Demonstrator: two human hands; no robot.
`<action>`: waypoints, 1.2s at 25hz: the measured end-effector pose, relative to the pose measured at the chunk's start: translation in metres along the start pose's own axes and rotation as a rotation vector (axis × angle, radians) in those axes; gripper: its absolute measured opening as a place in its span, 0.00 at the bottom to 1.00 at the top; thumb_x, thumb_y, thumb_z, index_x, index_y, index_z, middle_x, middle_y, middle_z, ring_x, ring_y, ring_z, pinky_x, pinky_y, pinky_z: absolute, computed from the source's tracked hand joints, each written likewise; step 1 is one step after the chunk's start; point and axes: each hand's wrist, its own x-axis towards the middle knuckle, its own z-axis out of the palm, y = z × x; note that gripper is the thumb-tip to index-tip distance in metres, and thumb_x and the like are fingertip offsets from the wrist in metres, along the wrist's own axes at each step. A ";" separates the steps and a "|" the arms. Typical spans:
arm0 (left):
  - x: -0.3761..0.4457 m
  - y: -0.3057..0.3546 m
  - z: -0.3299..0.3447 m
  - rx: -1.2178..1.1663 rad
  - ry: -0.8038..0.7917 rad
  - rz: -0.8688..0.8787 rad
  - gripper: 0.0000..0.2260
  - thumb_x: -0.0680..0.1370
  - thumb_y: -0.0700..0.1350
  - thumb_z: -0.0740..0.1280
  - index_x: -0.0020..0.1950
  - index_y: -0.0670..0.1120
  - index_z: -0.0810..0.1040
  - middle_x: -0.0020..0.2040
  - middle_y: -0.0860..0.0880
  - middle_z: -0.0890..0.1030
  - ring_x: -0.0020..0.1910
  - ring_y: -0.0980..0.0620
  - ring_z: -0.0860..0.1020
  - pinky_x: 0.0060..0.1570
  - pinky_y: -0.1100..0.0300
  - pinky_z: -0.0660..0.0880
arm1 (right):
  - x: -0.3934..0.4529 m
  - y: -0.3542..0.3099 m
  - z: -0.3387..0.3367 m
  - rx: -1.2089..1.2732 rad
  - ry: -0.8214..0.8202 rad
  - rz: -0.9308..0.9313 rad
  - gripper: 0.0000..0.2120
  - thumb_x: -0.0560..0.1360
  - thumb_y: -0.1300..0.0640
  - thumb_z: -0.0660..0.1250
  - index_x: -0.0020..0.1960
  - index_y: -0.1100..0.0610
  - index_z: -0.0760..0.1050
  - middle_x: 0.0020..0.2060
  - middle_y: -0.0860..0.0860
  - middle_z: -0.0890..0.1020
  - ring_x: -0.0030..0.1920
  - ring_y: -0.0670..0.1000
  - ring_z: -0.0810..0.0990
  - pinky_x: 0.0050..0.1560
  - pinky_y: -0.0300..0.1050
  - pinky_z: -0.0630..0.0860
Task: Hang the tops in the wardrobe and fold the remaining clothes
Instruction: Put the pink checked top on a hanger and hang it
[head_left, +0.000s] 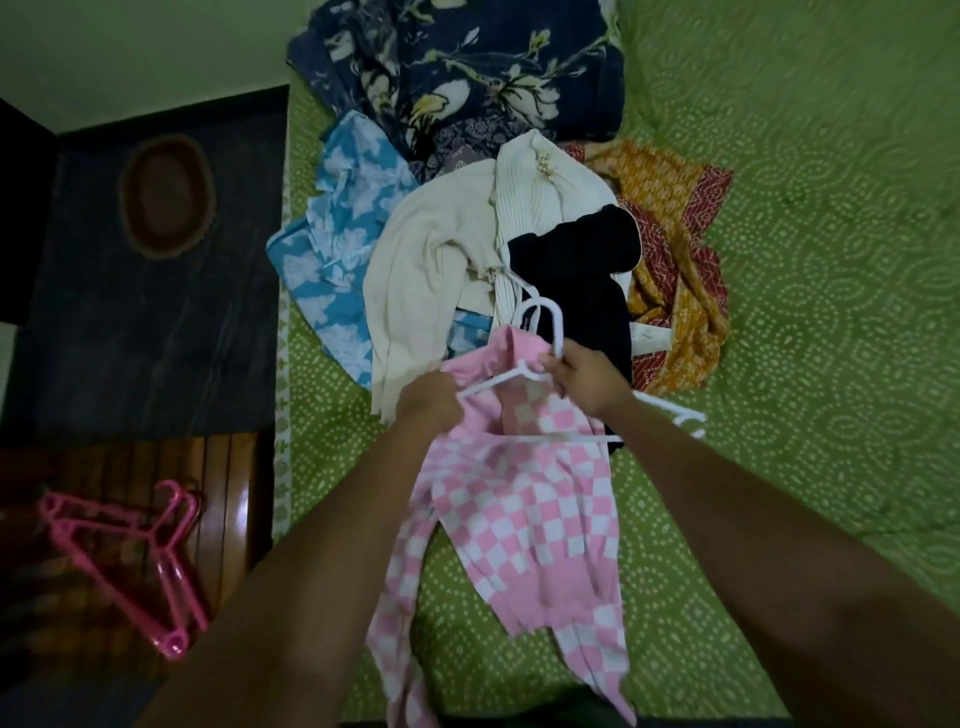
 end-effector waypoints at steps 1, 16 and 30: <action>-0.011 0.009 -0.005 -0.028 0.021 0.032 0.17 0.75 0.39 0.64 0.63 0.45 0.76 0.60 0.44 0.78 0.58 0.44 0.77 0.53 0.56 0.75 | -0.004 -0.013 0.012 0.012 -0.013 -0.005 0.11 0.80 0.46 0.59 0.42 0.49 0.70 0.31 0.50 0.77 0.30 0.49 0.73 0.33 0.42 0.69; -0.105 -0.019 -0.014 -0.372 0.181 0.566 0.16 0.82 0.51 0.57 0.69 0.49 0.67 0.57 0.45 0.77 0.54 0.46 0.76 0.53 0.49 0.74 | -0.091 -0.059 0.017 -0.037 0.458 -0.188 0.13 0.78 0.47 0.63 0.58 0.54 0.70 0.48 0.49 0.74 0.51 0.51 0.72 0.52 0.51 0.69; -0.334 -0.021 -0.106 -0.187 0.454 1.006 0.10 0.82 0.47 0.58 0.62 0.49 0.72 0.54 0.47 0.79 0.51 0.47 0.78 0.49 0.48 0.76 | -0.334 -0.115 0.095 0.158 0.717 -0.420 0.10 0.77 0.46 0.63 0.48 0.54 0.71 0.30 0.45 0.71 0.31 0.42 0.71 0.33 0.45 0.66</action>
